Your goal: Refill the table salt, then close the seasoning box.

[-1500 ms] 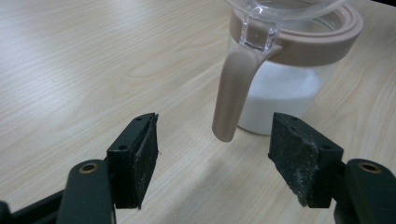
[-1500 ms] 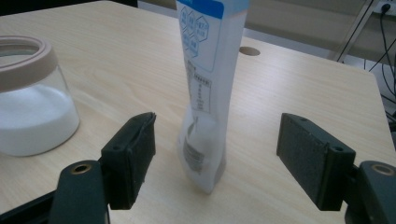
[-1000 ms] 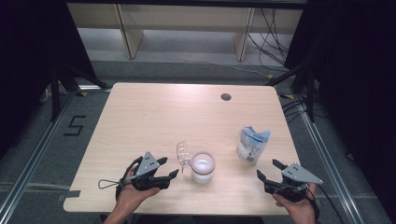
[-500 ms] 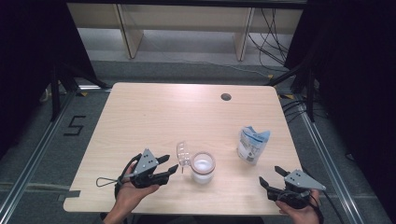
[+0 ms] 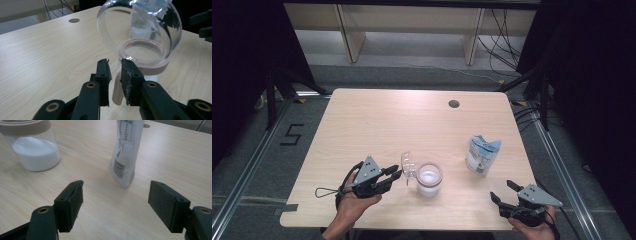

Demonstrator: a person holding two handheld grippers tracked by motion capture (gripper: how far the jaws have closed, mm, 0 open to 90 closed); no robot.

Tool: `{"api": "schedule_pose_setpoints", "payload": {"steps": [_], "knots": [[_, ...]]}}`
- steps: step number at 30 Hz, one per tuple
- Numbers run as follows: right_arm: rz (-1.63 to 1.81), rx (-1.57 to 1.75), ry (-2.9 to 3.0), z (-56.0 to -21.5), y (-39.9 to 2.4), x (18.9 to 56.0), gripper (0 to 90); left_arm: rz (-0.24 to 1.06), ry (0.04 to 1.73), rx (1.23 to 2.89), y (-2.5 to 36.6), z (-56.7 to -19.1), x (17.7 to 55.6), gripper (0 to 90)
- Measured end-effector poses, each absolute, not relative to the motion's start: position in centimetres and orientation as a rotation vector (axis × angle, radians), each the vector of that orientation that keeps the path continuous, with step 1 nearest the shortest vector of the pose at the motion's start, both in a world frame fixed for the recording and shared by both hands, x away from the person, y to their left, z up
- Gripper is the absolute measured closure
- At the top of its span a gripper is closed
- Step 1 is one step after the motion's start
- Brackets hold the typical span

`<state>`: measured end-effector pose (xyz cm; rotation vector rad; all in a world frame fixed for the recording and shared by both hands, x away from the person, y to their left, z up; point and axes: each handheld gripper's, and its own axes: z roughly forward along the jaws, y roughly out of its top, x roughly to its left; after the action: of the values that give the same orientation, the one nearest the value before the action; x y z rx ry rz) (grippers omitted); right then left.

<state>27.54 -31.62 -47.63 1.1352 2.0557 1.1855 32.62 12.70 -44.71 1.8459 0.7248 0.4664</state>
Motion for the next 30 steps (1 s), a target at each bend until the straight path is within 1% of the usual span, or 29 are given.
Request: {"api": "schedule_pose_setpoints", "payload": {"steps": [5,6,12,14,15,16,19,20,30], "knots": [[1.181,1.124,2.067,-47.7,-31.5,27.5,29.0,0.469,0.716,1.851,12.4,-44.6,32.5,79.3],[1.178,1.175,2.062,-47.7,-31.3,27.2,29.0,0.472,0.709,1.854,12.3,-44.5,32.6,80.3],[1.182,1.13,2.066,-47.7,-31.4,27.6,29.4,0.489,0.701,1.85,12.2,-44.2,32.5,84.2],[1.176,1.117,2.073,-47.6,-31.4,27.6,29.4,0.493,0.69,1.849,12.1,-44.1,32.4,84.3],[1.182,1.172,2.066,-47.6,-31.1,27.4,29.4,0.498,0.686,1.856,12.1,-44.0,32.4,84.2],[1.167,1.116,2.074,-47.5,-31.3,27.6,29.4,0.504,0.686,1.858,12.1,-44.0,32.3,84.3],[1.169,1.16,2.076,-47.5,-30.9,27.3,29.5,0.497,0.683,1.85,11.9,-44.0,32.2,84.4],[1.174,1.104,2.09,-47.6,-31.0,27.7,29.5,0.498,0.68,1.853,11.8,-44.0,32.2,84.4],[1.166,1.115,2.083,-47.6,-31.1,27.6,29.7,0.498,0.661,1.862,11.3,-43.8,32.4,84.4]]}}
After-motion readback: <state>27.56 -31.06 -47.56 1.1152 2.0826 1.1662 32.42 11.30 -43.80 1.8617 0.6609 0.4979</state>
